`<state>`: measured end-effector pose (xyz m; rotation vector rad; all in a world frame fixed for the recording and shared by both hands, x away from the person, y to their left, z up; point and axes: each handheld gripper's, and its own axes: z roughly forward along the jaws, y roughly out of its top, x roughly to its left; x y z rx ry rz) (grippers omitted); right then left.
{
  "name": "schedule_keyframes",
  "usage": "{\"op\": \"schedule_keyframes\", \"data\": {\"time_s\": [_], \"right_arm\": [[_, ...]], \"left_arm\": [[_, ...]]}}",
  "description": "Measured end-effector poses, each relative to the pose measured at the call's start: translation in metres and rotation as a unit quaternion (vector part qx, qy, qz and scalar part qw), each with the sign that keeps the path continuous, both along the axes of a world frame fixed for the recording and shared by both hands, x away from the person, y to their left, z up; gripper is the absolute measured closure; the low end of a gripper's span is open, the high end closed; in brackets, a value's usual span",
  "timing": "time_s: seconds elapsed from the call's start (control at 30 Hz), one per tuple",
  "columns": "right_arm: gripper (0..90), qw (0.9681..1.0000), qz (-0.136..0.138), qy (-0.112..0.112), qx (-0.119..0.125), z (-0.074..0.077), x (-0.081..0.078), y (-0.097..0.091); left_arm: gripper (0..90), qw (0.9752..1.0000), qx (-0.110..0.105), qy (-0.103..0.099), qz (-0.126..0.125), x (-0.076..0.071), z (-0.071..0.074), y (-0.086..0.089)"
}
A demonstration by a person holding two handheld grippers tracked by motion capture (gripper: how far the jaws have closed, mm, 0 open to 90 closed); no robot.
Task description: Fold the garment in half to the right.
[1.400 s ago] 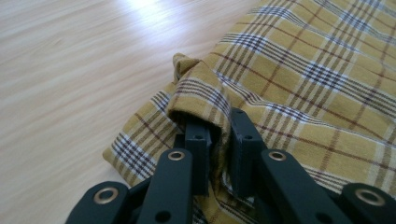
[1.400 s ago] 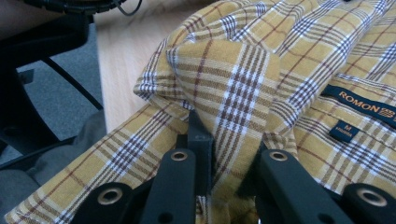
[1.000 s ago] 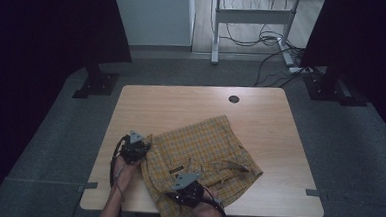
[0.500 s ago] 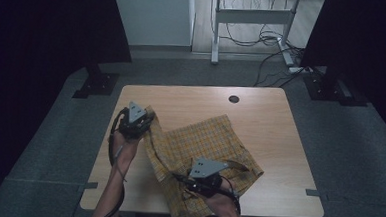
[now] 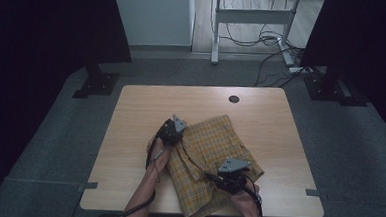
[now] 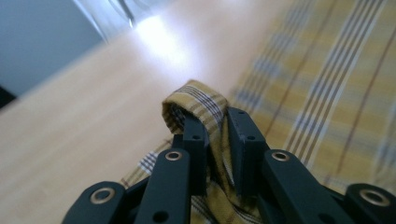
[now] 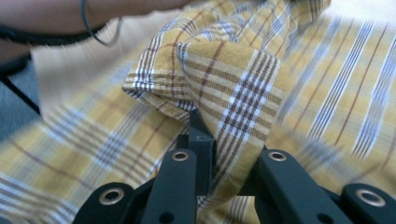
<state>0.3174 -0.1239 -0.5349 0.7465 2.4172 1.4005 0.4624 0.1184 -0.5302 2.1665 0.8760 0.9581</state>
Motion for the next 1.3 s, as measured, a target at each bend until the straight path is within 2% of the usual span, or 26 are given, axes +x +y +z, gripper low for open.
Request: {"op": "schedule_keyframes", "data": {"time_s": [0.1, 0.23, 0.3, 0.43, 0.57, 0.63, 0.83, 1.03, 1.1, 1.17, 1.3], "right_arm": [[81.0, 0.9997, 0.005, 0.017, -0.014, -0.017, 0.001, 0.002], [81.0, 0.9994, 0.01, 0.031, -0.01, -0.027, 0.002, 0.006], [81.0, 0.9993, 0.011, 0.033, -0.009, -0.028, 0.001, 0.009], [81.0, 0.9991, 0.023, 0.037, -0.005, -0.03, -0.002, 0.019], [80.8, 0.9983, 0.044, 0.037, -0.007, -0.03, -0.007, 0.036], [80.6, 0.9977, 0.057, 0.035, -0.011, -0.03, -0.01, 0.046], [80.3, 0.9951, 0.092, 0.033, -0.016, -0.03, -0.019, 0.077], [80.5, 0.9922, 0.119, 0.032, -0.018, -0.028, -0.026, 0.102], [81.3, 0.9919, 0.123, 0.025, -0.02, -0.025, -0.028, 0.107], [81.7, 0.9918, 0.126, 0.021, -0.01, -0.018, -0.031, 0.11], [81.9, 0.9918, 0.127, -0.004, 0.017, 0.007, -0.036, 0.106]], "left_arm": [[77.9, 0.9996, 0.026, -0.003, 0.001, -0.002, -0.014, 0.0], [77.9, 0.9991, 0.042, -0.004, 0.002, -0.008, -0.024, 0.002], [78.1, 0.9996, 0.028, -0.005, 0.007, -0.011, -0.025, 0.007], [78.1, 0.9998, 0.018, 0.002, 0.011, -0.02, -0.025, 0.023], [78.2, 0.9997, 0.015, 0.007, 0.017, -0.031, -0.024, 0.043], [78.3, 0.9996, 0.021, 0.005, 0.018, -0.037, -0.025, 0.052], [78.6, 0.9992, 0.014, 0.01, 0.035, -0.057, -0.024, 0.087], [78.5, 0.9984, -0.034, 0.025, 0.039, -0.067, -0.024, 0.119], [78.7, 0.9981, -0.037, 0.026, 0.041, -0.068, -0.021, 0.125], [80.7, 0.9979, -0.044, 0.018, 0.043, -0.07, -0.013, 0.128], [81.9, 0.9971, -0.066, -0.014, 0.035, -0.073, 0.02, 0.128]]}}
